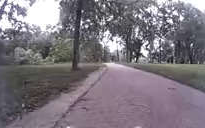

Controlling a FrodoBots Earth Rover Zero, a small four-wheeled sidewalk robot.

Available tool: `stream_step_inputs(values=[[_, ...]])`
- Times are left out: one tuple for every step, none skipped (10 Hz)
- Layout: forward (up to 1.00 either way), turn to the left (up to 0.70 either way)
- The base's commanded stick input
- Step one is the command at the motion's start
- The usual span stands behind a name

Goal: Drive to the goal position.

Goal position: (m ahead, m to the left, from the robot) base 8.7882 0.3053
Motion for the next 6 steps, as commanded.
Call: stream_step_inputs(values=[[0.70, 0.00], [0.70, 0.00], [0.70, 0.00], [0.70, 0.00], [0.70, 0.00], [0.70, 0.00]])
